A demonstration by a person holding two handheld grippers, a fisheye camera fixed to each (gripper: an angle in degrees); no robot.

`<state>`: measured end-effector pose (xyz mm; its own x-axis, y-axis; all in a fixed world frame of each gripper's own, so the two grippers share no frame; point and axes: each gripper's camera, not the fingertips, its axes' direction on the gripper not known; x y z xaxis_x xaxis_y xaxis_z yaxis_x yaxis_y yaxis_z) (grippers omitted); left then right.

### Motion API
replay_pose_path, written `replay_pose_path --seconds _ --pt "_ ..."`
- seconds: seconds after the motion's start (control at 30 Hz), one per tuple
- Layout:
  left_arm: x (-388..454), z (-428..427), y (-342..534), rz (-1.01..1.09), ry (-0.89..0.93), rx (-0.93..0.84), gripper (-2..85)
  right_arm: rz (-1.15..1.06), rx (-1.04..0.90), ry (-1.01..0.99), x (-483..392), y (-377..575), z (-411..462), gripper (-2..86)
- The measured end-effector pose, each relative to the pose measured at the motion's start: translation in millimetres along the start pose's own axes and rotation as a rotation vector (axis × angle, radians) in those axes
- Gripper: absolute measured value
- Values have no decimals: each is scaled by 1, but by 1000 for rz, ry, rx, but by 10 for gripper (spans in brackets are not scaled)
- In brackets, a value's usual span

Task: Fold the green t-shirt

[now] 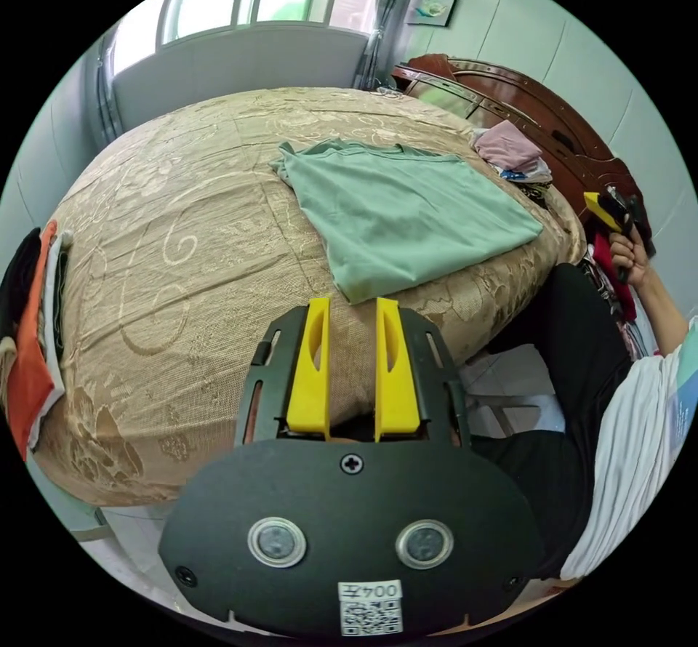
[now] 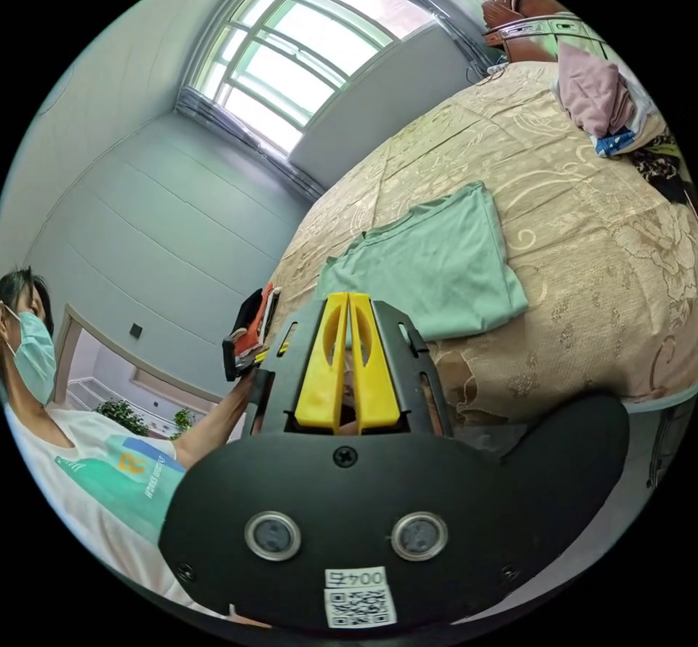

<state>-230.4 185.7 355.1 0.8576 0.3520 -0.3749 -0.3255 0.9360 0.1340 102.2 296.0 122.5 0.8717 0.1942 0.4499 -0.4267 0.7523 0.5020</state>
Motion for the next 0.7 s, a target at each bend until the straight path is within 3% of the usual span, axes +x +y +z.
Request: replay_pose_path --seconds 0.3,0.43,0.57,0.7 --pt "-11 11 -19 23 209 20 96 6 -300 189 -37 -42 95 -7" --pt "-17 8 -14 33 226 -19 96 12 -296 245 -55 -72 108 -5" --pt "-22 5 -3 53 225 -41 95 -98 -346 492 -80 -95 120 7" --pt "-18 5 -10 77 205 -13 93 -133 -449 611 -86 -105 140 49"
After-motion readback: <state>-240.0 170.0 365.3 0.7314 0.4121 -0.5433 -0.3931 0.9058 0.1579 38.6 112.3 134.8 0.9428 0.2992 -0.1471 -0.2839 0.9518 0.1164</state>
